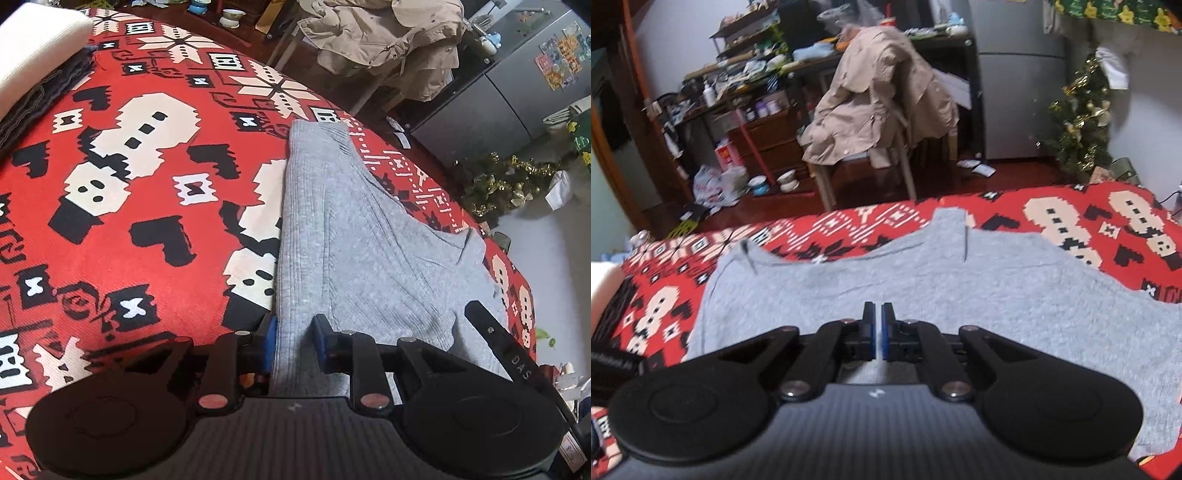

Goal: Fold clothes

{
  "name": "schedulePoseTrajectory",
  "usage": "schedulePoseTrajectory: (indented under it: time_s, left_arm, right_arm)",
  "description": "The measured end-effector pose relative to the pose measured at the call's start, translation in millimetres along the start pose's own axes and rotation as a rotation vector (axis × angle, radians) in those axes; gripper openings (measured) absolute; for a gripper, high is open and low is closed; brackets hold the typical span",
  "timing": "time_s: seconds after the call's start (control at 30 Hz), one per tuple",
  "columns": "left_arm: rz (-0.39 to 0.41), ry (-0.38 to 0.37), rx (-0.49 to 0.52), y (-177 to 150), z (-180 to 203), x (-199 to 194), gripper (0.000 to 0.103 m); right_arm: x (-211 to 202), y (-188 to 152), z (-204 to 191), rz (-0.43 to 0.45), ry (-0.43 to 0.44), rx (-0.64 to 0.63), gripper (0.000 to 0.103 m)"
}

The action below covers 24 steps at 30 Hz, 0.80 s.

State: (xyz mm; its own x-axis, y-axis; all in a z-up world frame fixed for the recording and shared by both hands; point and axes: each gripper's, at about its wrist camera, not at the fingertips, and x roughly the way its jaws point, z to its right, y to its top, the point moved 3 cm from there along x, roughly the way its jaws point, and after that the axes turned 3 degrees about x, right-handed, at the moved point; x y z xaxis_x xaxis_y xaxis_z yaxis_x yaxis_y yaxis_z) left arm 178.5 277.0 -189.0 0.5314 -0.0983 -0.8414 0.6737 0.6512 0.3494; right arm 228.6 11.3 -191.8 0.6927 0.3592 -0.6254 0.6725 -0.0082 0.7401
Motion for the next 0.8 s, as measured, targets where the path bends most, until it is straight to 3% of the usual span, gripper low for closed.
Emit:
schedulePoseTrajectory:
  time_s: [0.13,0.2,0.23,0.37,0.43,0.5,0.53,0.57,0.8]
  left_arm:
    - [-0.005,-0.009,-0.007,1,-2,0,0.023]
    - [-0.008,-0.014,-0.014,1,-3,0,0.023]
    - [-0.007,-0.013,-0.012,1,-2,0,0.023]
    - [-0.003,-0.006,-0.005,0,-1,0,0.023]
    - [-0.002,-0.006,-0.004,0,-1,1,0.023]
    - [-0.002,-0.008,-0.004,0,-1,1,0.023]
    - [-0.002,-0.01,-0.005,0,-2,1,0.023]
    - [-0.003,-0.012,-0.006,1,-2,1,0.023]
    - [-0.006,-0.017,-0.009,2,-4,1,0.023]
  right_arm:
    - [1,-1,3,-0.029,0.036,0.023,0.012]
    - [-2,1,4,-0.034,0.063,0.054,0.03]
    - [-4,3,5,-0.039,0.076,0.068,0.032]
    - [2,3,10,-0.087,0.1,0.09,0.033]
    - [9,-2,5,-0.108,0.075,0.038,0.033]
    - [15,-7,-2,-0.119,0.054,-0.02,0.026]
    - [17,-8,-5,-0.119,0.056,-0.031,0.018]
    - [19,-10,-8,-0.117,0.055,-0.041,0.002]
    - [8,-2,-25,0.019,-0.012,-0.107,0.002]
